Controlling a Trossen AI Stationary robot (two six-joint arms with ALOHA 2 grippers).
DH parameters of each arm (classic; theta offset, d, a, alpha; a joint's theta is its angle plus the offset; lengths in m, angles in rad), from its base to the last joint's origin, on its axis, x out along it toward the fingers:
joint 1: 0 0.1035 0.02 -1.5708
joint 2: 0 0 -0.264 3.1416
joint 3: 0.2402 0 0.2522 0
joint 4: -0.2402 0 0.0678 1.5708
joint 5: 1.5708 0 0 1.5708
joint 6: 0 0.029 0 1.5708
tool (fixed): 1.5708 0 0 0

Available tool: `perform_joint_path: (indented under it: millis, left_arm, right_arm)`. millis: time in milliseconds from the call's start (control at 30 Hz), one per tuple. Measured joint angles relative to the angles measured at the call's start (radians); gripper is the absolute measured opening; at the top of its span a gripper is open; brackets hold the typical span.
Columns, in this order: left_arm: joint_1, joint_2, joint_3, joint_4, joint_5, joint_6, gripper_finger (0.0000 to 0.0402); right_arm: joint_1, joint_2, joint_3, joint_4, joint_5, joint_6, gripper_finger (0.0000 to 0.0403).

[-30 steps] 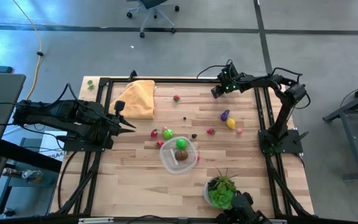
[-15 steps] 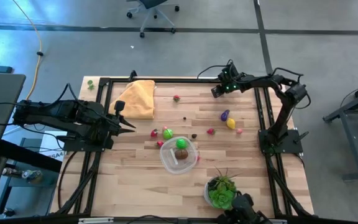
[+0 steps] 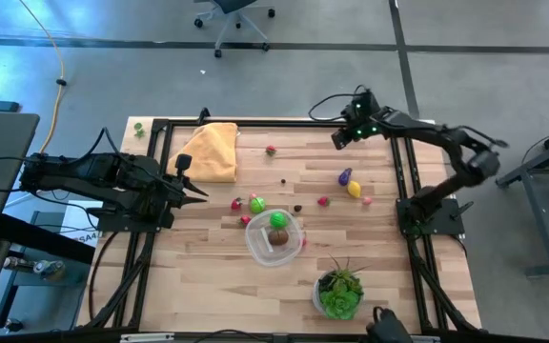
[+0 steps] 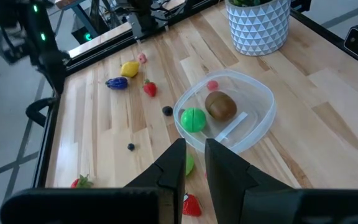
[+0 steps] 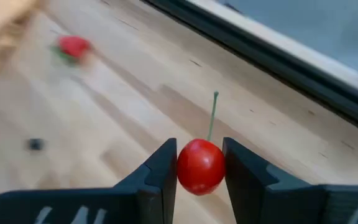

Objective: Pick and placing Produce into tupperware
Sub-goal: Put the red cherry into the transparent bin

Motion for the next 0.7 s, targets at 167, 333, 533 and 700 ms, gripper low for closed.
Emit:
perform_joint_path:
  millis: [167, 333, 533, 700]
  left_arm:
    - [0.000, 0.000, 0.000, 0.000, 0.000, 0.000, 0.0051]
    - [0.000, 0.000, 0.000, 0.000, 0.000, 0.000, 0.0051]
    - [0.000, 0.000, 0.000, 0.000, 0.000, 0.000, 0.0051]
    - [0.000, 0.000, 0.000, 0.000, 0.000, 0.000, 0.0051]
  right_arm:
    - [0.056, -0.167, 0.000, -0.037, -0.157, 0.021, 0.0093]
    - [0.176, -0.318, 0.001, 0.002, -0.256, 0.133, 0.0093]
    - [0.410, -0.400, 0.001, 0.077, -0.187, 0.277, 0.0093]
    - [0.638, -0.376, 0.002, 0.154, 0.015, 0.329, 0.0093]
